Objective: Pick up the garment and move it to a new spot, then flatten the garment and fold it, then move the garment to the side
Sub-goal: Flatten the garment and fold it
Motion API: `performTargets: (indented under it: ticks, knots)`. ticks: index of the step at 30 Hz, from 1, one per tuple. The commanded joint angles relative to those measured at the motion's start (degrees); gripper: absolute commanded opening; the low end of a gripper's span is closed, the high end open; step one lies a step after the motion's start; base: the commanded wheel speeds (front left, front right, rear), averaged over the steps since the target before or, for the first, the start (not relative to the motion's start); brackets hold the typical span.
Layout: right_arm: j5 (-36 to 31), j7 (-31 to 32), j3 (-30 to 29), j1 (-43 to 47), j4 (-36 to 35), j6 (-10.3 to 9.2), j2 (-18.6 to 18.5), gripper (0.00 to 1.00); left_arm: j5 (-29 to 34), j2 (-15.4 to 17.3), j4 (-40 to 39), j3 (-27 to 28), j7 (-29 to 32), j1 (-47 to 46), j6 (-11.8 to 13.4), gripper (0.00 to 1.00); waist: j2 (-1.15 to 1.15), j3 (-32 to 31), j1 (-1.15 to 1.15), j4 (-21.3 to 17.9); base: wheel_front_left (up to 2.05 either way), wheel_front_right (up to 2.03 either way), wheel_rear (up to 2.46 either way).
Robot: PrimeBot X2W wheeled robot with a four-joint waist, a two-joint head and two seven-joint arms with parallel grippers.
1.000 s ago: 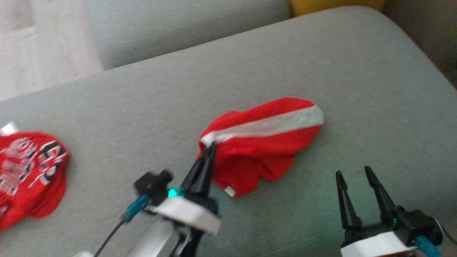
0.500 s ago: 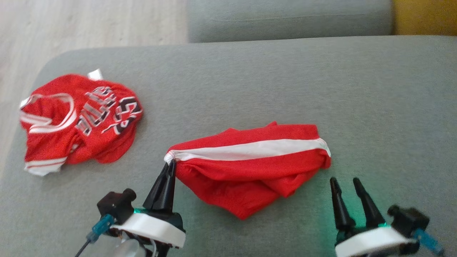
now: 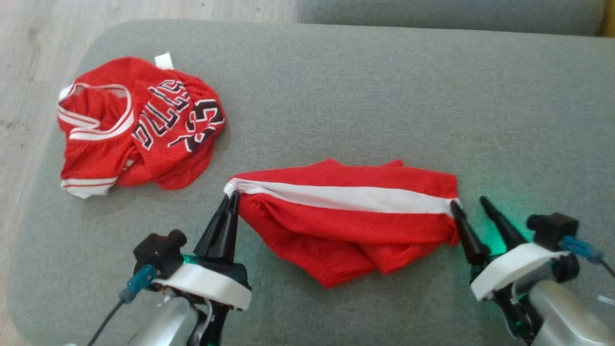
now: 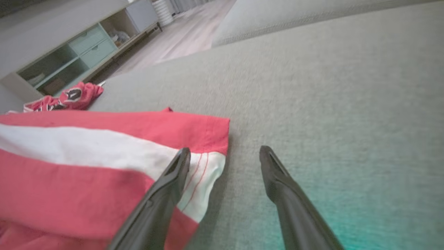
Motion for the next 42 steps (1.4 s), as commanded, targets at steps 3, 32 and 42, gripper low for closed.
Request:
performTargets:
  ticks: [3, 32, 42]
  knots:
    - [1.6, 0.1, 5.5, -2.6, 2.3, 0.39, -1.6, 1.0, 1.1, 0.1, -1.1, 2.6, -0.7, -2.7, -0.6, 0.0, 0.0, 0.5, -0.01, 0.8, 0.0, 0.0, 0.0]
    - [5.7, 0.4, 17.3, -6.1, 3.6, 0.39, -1.5, 1.0, 5.3, 1.5, -3.1, 4.5, 0.1, -4.5, -1.7, 0.0, 0.0, -3.6, -0.01, -4.1, 0.0, 0.0, 0.0]
    - [6.6, 0.0, 21.9, -10.7, 12.4, 0.39, 1.3, 0.0, 5.3, 1.2, -2.5, 4.4, -0.2, -5.1, -1.8, 0.0, 0.0, -2.8, -0.01, -1.5, 0.0, 0.0, 0.0]
